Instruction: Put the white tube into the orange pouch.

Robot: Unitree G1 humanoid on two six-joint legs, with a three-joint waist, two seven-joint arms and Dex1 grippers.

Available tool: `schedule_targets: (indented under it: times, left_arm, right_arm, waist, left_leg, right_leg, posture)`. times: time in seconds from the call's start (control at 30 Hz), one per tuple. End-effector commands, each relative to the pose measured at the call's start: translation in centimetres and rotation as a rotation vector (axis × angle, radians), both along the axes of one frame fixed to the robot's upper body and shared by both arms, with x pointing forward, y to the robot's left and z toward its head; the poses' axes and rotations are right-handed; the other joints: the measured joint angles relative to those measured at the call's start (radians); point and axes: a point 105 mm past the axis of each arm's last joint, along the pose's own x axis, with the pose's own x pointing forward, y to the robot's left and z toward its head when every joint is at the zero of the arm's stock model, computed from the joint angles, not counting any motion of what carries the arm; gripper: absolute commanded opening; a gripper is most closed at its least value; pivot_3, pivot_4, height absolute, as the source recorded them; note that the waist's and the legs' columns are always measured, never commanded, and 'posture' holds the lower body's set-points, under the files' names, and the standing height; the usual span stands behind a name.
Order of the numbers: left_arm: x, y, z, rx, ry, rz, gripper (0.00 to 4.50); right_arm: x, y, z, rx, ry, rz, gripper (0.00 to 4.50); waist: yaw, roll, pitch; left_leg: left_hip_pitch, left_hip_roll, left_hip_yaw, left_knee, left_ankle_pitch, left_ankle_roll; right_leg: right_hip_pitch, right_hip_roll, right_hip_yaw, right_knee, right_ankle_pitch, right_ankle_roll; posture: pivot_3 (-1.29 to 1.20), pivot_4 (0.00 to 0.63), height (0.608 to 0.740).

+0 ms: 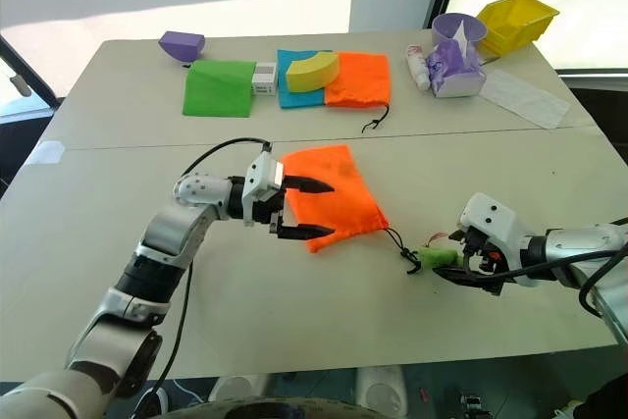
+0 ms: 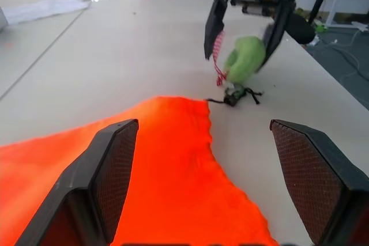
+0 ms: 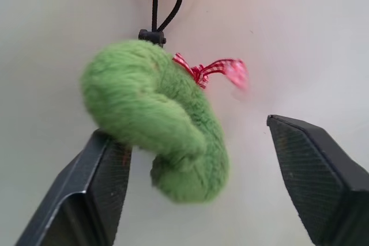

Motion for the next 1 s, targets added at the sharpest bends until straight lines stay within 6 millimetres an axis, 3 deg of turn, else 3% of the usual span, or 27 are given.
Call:
schedule_targets:
  times: [0.03, 0.2, 0.3, 0.47, 0.63, 0.77, 1.0]
  left_arm:
    - [-1.0, 0.6, 0.8, -0.007, -0.027, 0.003, 3.95]
    - [-1.5, 2.3, -0.5, 0.037, -0.001, 0.057, 3.95]
    - [-1.4, 3.0, -1.1, 0.056, 0.011, 0.121, 3.95]
    - [-1.9, 3.4, -2.3, 0.069, 0.045, 0.183, 3.95]
    - [-1.9, 3.7, -3.5, 0.104, 0.115, 0.244, 3.95]
    - [-1.7, 3.7, -3.8, 0.055, 0.269, 0.319, 3.95]
    - [-2.0, 3.4, -3.8, 0.087, 0.266, 0.303, 3.95]
  right_arm:
    - [1.2, 1.2, 3.7, 0.086, -0.123, 0.029, 3.53]
    - [1.7, 4.1, 5.0, 0.242, -0.163, 0.068, 3.53]
    - [2.2, 4.0, 3.9, 0.225, -0.165, 0.041, 3.53]
    - [2.1, 6.7, 2.4, 0.271, -0.149, 0.091, 3.53]
    - [4.4, 6.7, 1.5, 0.248, -0.201, -0.001, 3.53]
    - [4.9, 7.6, 0.2, 0.289, -0.152, -0.055, 3.53]
    - [5.6, 7.8, -1.4, 0.336, -0.065, -0.145, 3.53]
  waist:
    - [0.001, 0.001, 0.0]
    - [0.003, 0.001, 0.0]
    - [0.006, 0.001, 0.0]
    - [0.003, 0.001, 0.0]
    - [0.003, 0.002, 0.0]
    - [0.002, 0.002, 0.0]
    - [0.003, 0.002, 0.0]
  left_leg:
    - [0.0, 0.0, 0.0, 0.0, 0.0, 0.0]
    - [0.0, 0.003, 0.0, 0.0, 0.0, 0.0]
    - [-0.001, 0.002, 0.0, -0.001, 0.0, 0.0]
    - [-0.002, 0.0, 0.001, -0.001, 0.0, 0.0]
    - [-0.002, 0.001, 0.001, -0.002, 0.0, 0.0]
    - [-0.002, 0.001, 0.001, -0.002, 0.0, 0.0]
    - [-0.002, 0.0, 0.001, -0.003, 0.0, 0.0]
  right_leg:
    - [0.0, 0.0, 0.0, 0.0, 0.0, 0.0]
    - [0.0, 0.0, 0.0, 0.0, 0.0, -0.001]
    - [-0.001, 0.0, 0.0, -0.001, 0.0, -0.002]
    - [-0.002, -0.001, 0.001, -0.001, 0.0, -0.002]
    - [-0.004, -0.001, 0.002, 0.0, 0.001, -0.002]
    - [-0.004, 0.0, 0.002, 0.0, 0.001, -0.002]
    - [-0.005, 0.0, 0.002, 0.0, 0.001, -0.002]
  posture:
    - [0.0, 0.15, 0.74]
    - [0.0, 0.15, 0.74]
    - [0.0, 0.15, 0.74]
    - [0.0, 0.15, 0.74]
    - [0.0, 0.15, 0.74]
    - [0.0, 0.15, 0.74]
    - [0.0, 0.15, 0.74]
